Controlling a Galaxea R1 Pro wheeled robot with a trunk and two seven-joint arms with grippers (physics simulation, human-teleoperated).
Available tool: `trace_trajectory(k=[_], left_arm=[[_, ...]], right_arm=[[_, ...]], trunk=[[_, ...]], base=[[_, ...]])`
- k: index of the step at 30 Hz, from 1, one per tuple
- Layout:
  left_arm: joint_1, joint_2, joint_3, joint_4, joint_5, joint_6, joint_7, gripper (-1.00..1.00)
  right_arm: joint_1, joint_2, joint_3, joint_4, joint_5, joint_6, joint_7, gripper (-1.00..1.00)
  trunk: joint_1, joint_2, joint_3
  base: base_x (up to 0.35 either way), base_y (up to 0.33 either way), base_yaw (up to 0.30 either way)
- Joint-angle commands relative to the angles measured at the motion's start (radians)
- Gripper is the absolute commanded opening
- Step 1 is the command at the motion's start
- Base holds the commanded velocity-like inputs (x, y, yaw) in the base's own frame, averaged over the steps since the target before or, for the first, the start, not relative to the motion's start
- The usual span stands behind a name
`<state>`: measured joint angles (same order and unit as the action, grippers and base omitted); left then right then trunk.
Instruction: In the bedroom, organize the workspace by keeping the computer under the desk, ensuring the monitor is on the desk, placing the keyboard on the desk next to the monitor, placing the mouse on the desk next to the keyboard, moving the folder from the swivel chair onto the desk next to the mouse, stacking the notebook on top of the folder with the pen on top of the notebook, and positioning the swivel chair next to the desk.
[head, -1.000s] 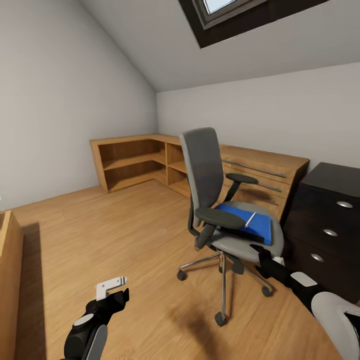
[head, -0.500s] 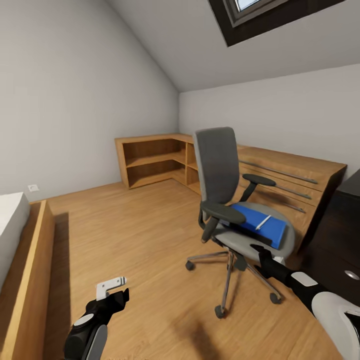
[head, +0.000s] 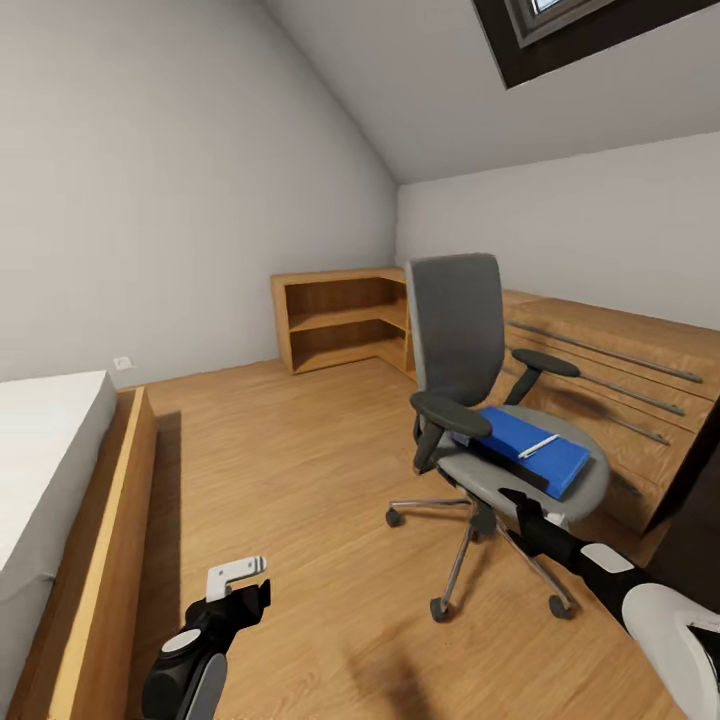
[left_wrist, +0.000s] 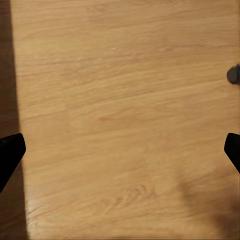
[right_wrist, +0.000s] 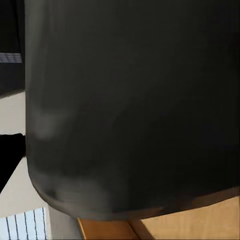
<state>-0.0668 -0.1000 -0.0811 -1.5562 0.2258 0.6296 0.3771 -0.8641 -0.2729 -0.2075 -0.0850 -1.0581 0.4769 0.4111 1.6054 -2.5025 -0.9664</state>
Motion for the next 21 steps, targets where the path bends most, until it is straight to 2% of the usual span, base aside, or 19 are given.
trace_trajectory(k=[1,9,14,21], left_arm=[[-0.001,0.0,-0.002,-0.001,0.01,0.003,0.009,1.0],[-0.001,0.0,-0.005,-0.001,0.01,0.002,0.009,1.0],[-0.001,0.0,-0.005,-0.001,0.01,0.002,0.009,1.0],[-0.001,0.0,-0.005,-0.001,0.01,0.002,0.009,1.0]], right_arm=[[0.0,0.0,0.033,0.004,0.027,-0.001,-0.003,1.0],[0.0,-0.001,0.033,0.002,0.027,-0.001,-0.002,1.0],[0.0,0.0,0.033,0.002,0.027,-0.003,-0.002,1.0],[0.0,0.0,0.033,0.003,0.027,-0.015,-0.002,1.0]], trunk=[[0.0,0.0,-0.001],[0.0,0.0,-0.001],[0.0,0.0,-0.001],[0.0,0.0,-0.001]], base=[[0.0,-0.094,0.042],[0.03,-0.164,0.008],[0.257,-0.013,0.0],[0.317,0.114,0.0]])
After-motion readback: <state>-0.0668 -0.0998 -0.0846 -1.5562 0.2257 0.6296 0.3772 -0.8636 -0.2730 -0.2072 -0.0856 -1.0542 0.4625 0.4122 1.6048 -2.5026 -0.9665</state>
